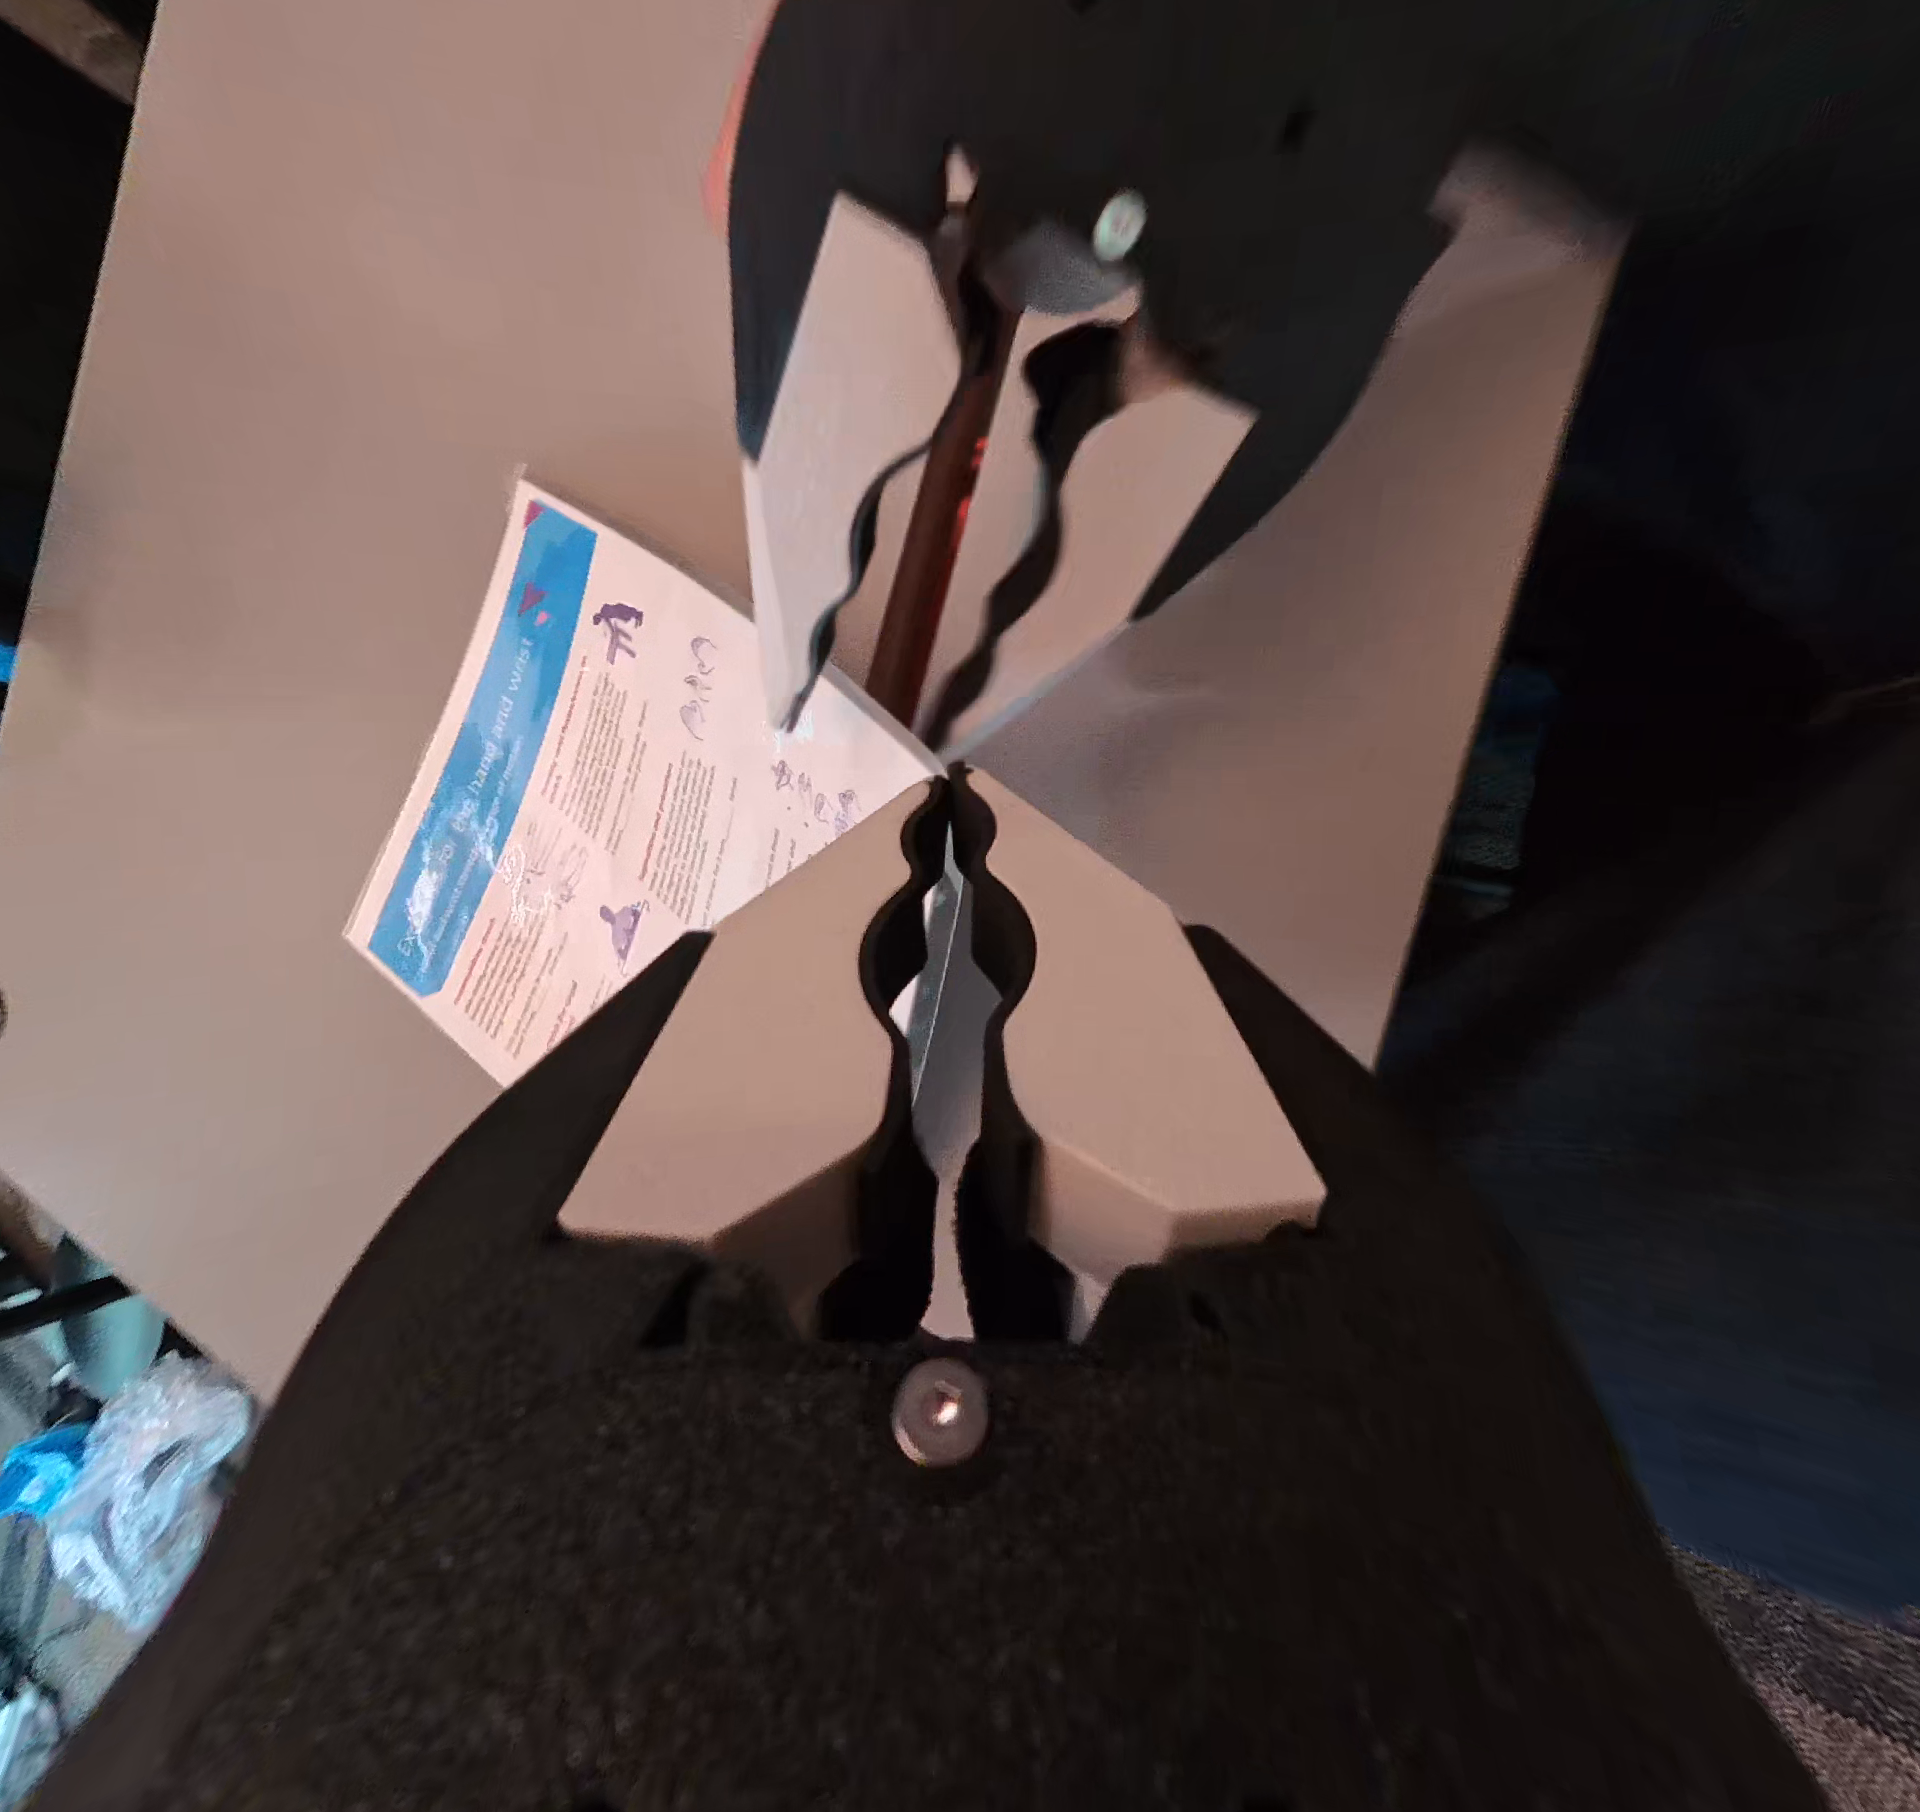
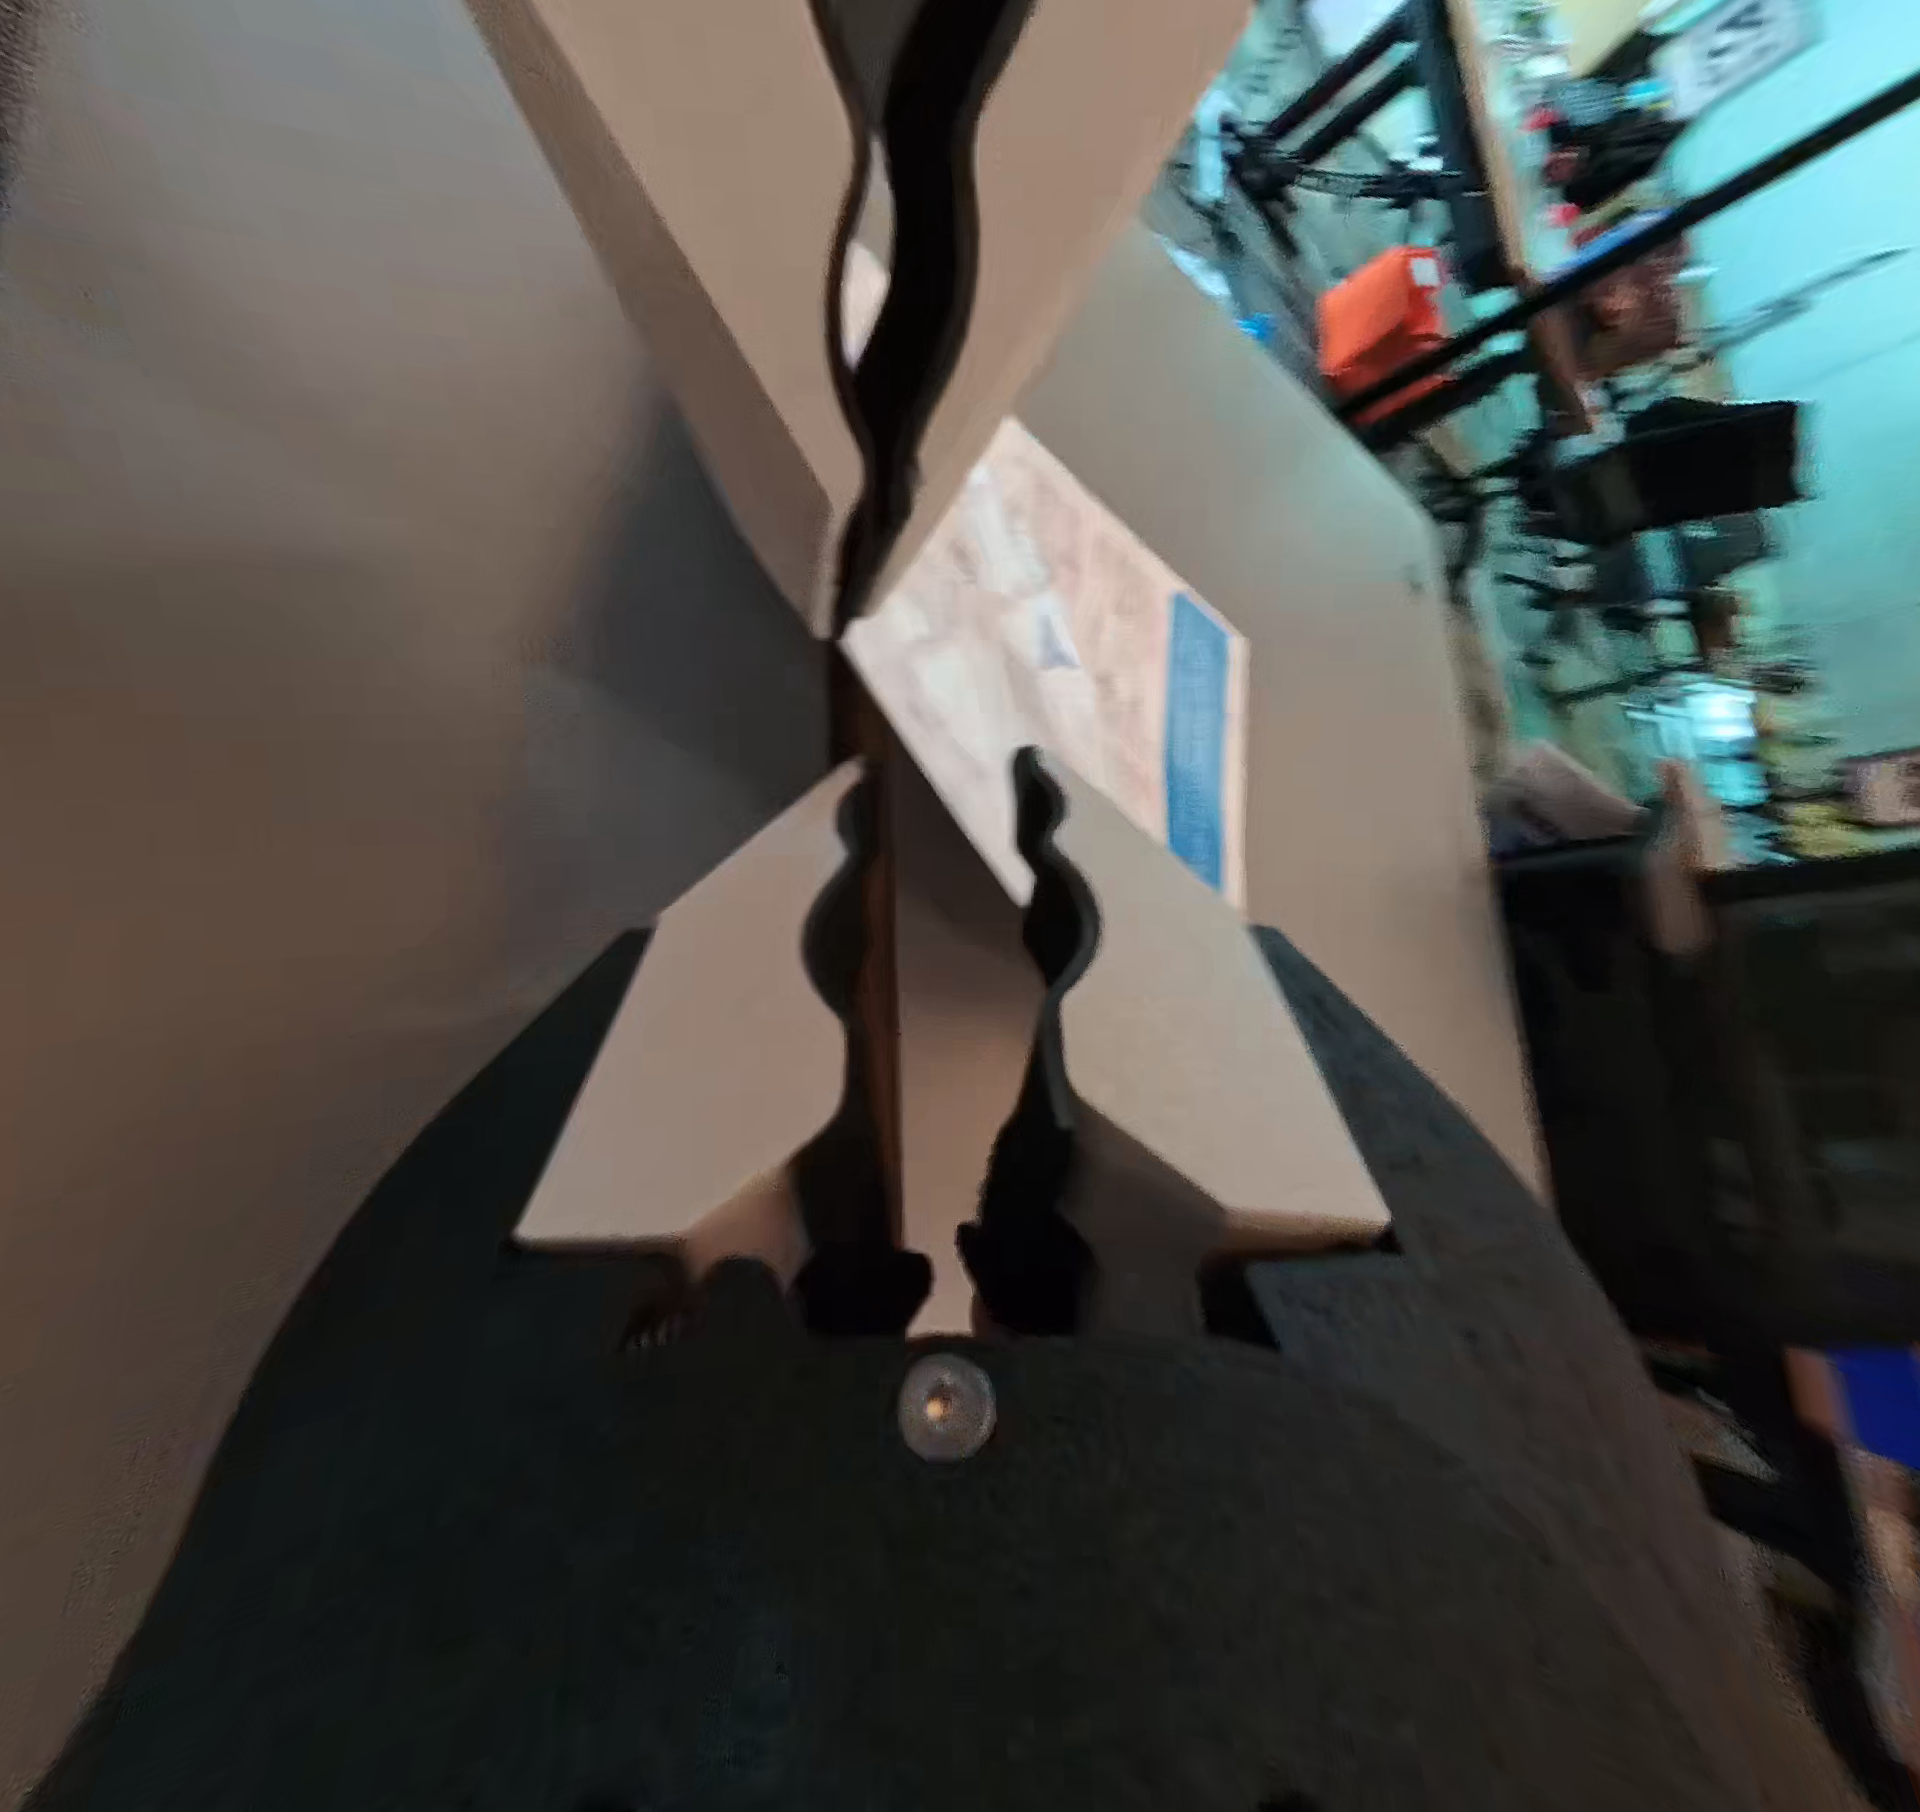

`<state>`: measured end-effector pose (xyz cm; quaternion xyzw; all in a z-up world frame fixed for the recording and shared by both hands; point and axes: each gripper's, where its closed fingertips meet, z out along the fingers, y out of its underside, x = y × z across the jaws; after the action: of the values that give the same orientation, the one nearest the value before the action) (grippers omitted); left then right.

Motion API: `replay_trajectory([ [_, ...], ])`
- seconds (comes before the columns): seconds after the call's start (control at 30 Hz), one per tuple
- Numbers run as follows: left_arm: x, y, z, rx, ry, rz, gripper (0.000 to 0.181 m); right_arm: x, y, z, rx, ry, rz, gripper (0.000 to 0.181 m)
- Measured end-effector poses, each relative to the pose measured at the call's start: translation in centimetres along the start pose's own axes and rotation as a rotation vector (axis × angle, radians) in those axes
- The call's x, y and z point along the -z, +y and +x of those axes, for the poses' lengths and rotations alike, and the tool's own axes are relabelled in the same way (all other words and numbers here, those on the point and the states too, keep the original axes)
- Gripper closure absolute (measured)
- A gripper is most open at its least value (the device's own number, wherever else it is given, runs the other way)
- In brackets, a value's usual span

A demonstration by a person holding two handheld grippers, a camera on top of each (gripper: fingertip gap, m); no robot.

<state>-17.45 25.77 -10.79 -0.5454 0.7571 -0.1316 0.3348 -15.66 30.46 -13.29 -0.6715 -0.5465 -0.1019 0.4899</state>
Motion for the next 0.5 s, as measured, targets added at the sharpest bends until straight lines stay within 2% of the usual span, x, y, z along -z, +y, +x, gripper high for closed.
replay_trajectory([
  [0.03, 0.2, -0.6, 0.5, 0.004, 0.002, 0.02, 0.181, 0.1, 0.3, 0.6, 0.038, 0.075, -0.013, 0.174],
  [0.07, 0.5, -1.1, 0.4, 0.011, -0.031, 0.043, 0.181, 0.5, 0.4, 0.9, 0.098, 0.136, -0.003, 0.18],
  [0.13, 1.6, -2.1, -0.1, 0.026, -0.105, 0.103, 0.181, 1.5, 0.5, 0.9, 0.147, 0.182, 0.0, 0.181],
  [0.23, 5.2, -2.6, -1.0, 0.051, -0.187, 0.223, 0.16, 3.9, 1.1, 1.8, 0.07, 0.192, 0.035, 0.181],
  [0.3, 8.5, -2.1, -1.9, 0.098, -0.23, 0.312, 0.147, 6.5, 1.4, 3.2, -0.012, 0.21, 0.089, 0.181],
  [0.4, 13.3, -0.5, -3.9, 0.215, -0.276, 0.472, 0.147, 11.0, 1.7, 5.7, -0.147, 0.232, 0.171, 0.181],
  [0.47, 15.1, 1.2, -5.3, 0.294, -0.291, 0.542, 0.147, 14.0, 1.4, 7.1, -0.222, 0.23, 0.232, 0.181],
  [0.5, 15.0, 2.1, -5.8, 0.32, -0.278, 0.546, 0.147, 15.4, 1.1, 7.7, -0.253, 0.22, 0.263, 0.181],
])
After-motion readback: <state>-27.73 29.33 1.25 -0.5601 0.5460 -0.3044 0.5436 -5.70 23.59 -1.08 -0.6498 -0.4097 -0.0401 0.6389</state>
